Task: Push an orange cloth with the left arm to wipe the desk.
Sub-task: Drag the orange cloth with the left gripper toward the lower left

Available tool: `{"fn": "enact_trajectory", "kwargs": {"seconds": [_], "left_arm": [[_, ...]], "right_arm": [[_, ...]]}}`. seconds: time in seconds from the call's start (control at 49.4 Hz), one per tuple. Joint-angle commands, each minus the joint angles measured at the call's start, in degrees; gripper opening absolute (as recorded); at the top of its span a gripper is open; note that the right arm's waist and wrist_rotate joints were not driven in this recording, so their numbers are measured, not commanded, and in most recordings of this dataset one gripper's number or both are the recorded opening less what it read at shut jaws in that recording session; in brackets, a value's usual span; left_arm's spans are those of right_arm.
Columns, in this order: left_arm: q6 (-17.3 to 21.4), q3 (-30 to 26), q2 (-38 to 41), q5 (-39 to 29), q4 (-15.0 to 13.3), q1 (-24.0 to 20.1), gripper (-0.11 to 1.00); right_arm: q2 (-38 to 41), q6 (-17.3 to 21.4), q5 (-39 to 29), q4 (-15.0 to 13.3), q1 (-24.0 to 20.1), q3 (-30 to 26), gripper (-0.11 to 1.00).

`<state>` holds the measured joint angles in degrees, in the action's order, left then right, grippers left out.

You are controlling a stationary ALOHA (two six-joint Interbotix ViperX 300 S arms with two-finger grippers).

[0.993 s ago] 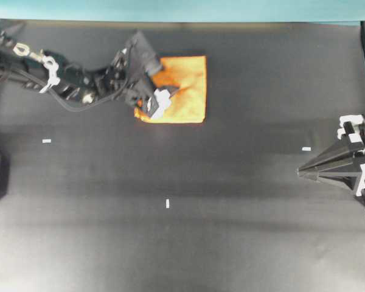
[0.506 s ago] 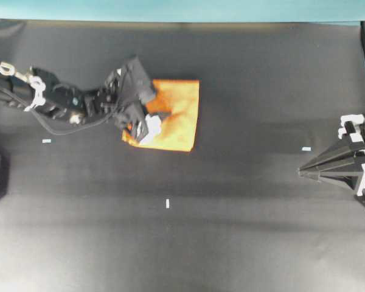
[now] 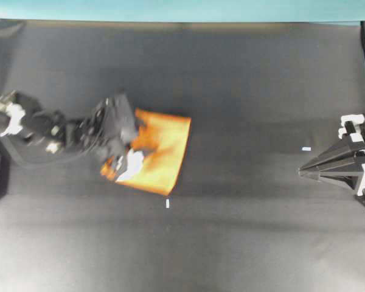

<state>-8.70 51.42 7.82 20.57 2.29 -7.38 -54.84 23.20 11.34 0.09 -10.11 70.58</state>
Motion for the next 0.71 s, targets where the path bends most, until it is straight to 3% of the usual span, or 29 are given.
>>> {"fn": "enact_trajectory", "kwargs": {"seconds": [0.0,0.243,0.689], "left_arm": [[-0.26,1.23,-2.46,0.18,0.26,2.99,0.82],[-3.96,5.01,-4.13,0.0,0.26,10.81,0.82],[-8.26,5.01,-4.66,0.0,0.26,22.15,0.82]], "right_arm": [[0.26,0.0,0.26,0.09,0.0,-0.44,0.01],[0.26,-0.09,0.53,0.09,-0.09,-0.35,0.01],[0.18,0.0,0.7,0.53,-0.09,-0.35,0.01]]}}
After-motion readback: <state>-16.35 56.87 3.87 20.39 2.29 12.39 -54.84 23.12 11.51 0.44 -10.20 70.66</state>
